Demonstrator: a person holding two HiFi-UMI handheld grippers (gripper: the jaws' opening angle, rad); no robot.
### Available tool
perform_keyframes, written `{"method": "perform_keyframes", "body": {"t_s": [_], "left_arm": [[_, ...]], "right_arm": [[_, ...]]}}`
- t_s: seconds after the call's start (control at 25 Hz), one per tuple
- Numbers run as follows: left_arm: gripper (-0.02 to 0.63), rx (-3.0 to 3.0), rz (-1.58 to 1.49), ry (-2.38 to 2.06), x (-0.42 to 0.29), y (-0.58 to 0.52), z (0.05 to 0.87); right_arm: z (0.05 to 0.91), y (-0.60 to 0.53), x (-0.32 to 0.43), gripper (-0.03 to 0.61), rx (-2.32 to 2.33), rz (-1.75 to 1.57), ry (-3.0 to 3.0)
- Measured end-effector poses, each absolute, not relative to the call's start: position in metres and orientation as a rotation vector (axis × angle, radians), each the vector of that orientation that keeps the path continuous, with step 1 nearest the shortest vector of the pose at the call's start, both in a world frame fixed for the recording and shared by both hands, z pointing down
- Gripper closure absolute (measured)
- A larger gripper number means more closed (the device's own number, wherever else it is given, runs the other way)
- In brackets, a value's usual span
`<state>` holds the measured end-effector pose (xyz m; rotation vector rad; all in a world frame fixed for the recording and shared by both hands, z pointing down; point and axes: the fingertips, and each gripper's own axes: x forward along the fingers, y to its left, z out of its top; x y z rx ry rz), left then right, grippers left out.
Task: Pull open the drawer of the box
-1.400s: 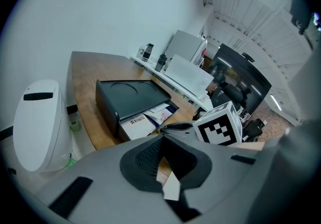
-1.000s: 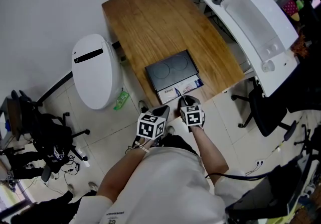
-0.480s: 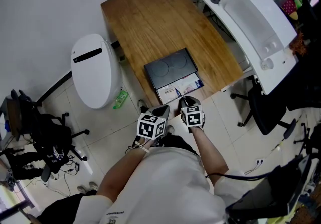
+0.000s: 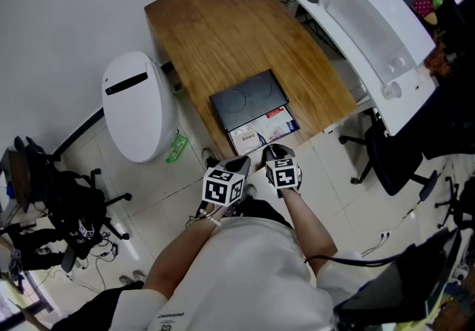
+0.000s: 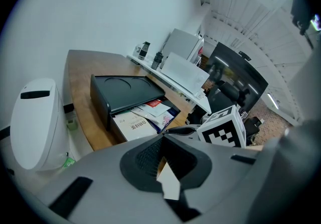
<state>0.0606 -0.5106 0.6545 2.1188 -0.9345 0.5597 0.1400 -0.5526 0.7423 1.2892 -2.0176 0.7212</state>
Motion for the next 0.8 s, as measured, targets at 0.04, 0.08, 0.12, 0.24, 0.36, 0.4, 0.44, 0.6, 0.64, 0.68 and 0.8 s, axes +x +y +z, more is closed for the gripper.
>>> {"method": "perform_keyframes", "body": {"t_s": [0.04, 0.08, 0.12, 0.24, 0.36, 0.4, 0.44, 0.6, 0.64, 0.68, 0.8], "left_arm": [[0.614, 2.119, 0.56, -0.932, 0.061, -0.51, 0.655], [0.614, 2.119, 0.56, -0.93, 0.061, -0.51, 0.655], [0.614, 2.12, 0.56, -0.929, 0.061, -0.509, 0.655], [0.614, 2.122, 0.56, -0.924, 0.064, -0.51, 0.656], [0.614, 2.127, 0.557, -0.919, 0.062, -0.511, 0.655], [0.614, 2.127, 0.556, -0.919, 0.061, -0.511, 0.655], [0.614, 2.127, 0.556, -0.919, 0.06, -0.511, 0.655], [0.614, 2.128, 0.549, -0.923, 0.066, -0.507, 0.653], [0.614, 2.129, 0.547, -0.925, 0.068, -0.505, 0.652], [0.614, 2.129, 0.547, -0.928, 0.07, -0.504, 0.651], [0.614, 2.127, 0.544, -0.939, 0.07, -0.5, 0.65]], "right_arm": [[0.742, -0.551, 0.14, 0.525, 1.289, 0.722, -2.017], [0.742, -0.55, 0.14, 0.525, 1.289, 0.722, -2.016], [0.743, -0.549, 0.14, 0.525, 1.289, 0.722, -2.015], [0.743, -0.547, 0.143, 0.525, 1.293, 0.72, -2.009], [0.745, -0.543, 0.144, 0.525, 1.292, 0.718, -2.001], [0.746, -0.543, 0.143, 0.525, 1.29, 0.718, -2.001], [0.747, -0.542, 0.142, 0.525, 1.286, 0.717, -2.0], [0.748, -0.536, 0.147, 0.525, 1.269, 0.719, -1.999], [0.747, -0.536, 0.149, 0.525, 1.268, 0.718, -2.0], [0.747, -0.535, 0.15, 0.525, 1.268, 0.718, -2.001], [0.747, -0.536, 0.152, 0.525, 1.273, 0.721, -2.001]]}}
